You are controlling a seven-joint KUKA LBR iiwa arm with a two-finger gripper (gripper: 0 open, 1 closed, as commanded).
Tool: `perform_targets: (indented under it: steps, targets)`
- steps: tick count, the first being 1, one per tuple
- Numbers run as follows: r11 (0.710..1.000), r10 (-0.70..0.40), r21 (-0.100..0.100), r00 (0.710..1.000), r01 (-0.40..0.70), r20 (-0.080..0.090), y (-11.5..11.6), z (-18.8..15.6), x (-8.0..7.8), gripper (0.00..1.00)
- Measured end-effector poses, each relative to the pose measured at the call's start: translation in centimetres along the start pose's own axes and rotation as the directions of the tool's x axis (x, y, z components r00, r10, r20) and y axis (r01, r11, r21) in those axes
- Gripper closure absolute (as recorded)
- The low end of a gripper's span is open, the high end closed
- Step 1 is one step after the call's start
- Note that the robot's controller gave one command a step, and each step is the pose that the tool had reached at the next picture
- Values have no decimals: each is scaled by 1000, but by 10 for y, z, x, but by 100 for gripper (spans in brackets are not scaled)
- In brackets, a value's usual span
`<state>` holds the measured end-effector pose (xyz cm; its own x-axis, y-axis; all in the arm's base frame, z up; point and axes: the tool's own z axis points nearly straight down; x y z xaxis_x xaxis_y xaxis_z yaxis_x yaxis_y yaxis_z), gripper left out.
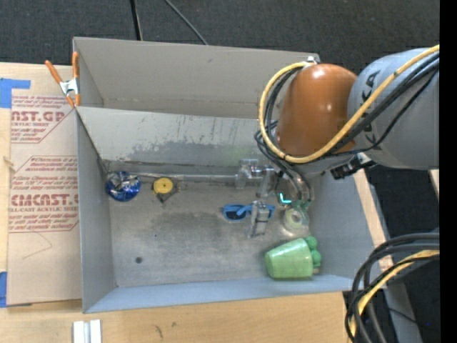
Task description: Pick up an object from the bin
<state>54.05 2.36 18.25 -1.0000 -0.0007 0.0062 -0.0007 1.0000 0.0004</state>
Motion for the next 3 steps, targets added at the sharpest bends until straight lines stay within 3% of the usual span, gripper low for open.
perform_targets:
  steps: [1,2,3]
  targets:
    - [973,-229,1,973,229,3,-53,115,-13,0]
    - [974,-229,1,973,229,7,-52,112,-14,100]
    - [986,-166,5,986,166,17,-76,-64,-19,100]
